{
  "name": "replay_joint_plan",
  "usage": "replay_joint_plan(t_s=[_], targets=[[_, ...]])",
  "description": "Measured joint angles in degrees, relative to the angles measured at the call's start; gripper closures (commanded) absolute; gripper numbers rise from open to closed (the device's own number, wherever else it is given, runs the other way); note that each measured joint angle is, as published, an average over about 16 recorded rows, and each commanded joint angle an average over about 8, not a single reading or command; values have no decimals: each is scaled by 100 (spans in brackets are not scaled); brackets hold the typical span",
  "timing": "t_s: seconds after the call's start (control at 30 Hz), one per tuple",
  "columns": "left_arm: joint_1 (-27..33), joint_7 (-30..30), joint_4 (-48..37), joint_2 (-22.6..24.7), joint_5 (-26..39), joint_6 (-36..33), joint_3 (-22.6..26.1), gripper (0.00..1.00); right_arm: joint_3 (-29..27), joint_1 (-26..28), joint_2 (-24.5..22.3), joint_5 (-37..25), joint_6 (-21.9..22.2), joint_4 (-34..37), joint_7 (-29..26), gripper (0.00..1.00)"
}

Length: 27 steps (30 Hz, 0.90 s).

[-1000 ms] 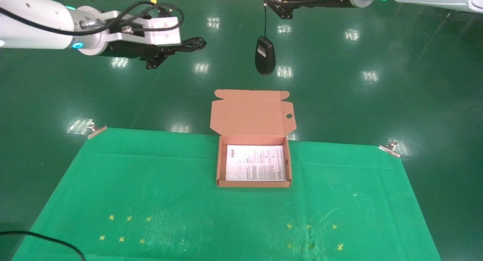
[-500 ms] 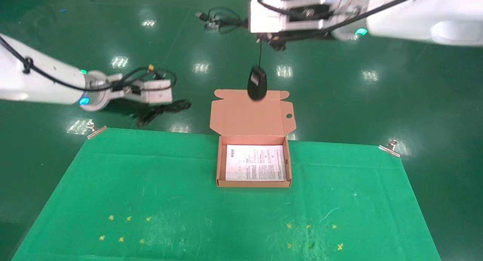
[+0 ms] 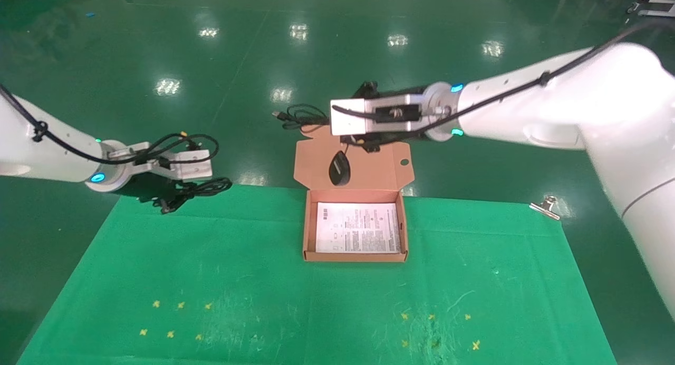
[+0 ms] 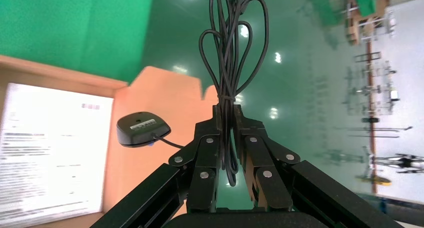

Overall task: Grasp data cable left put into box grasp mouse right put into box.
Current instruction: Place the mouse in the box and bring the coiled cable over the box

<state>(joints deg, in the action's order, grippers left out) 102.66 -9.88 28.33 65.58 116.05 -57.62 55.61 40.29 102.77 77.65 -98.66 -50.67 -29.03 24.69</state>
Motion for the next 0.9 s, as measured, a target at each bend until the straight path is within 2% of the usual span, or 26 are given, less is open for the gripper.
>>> replay_joint_plan(t_s=[0.3, 0.53, 0.8, 0.9], targets=[[-88, -339, 283, -321, 127, -358, 81, 100, 541, -368, 68, 499, 218, 69, -187, 100], [-154, -739, 774, -576, 293, -641, 164, 100, 1088, -543, 78, 817, 380, 259, -745, 100], [-264, -1129, 1357, -740, 399, -857, 223, 100, 1734, -549, 77, 923, 493, 496, -1548, 0], [-327, -1204, 1538, -752, 376, -909, 228, 100, 1944, -519, 77, 943, 511, 525, -1772, 0]])
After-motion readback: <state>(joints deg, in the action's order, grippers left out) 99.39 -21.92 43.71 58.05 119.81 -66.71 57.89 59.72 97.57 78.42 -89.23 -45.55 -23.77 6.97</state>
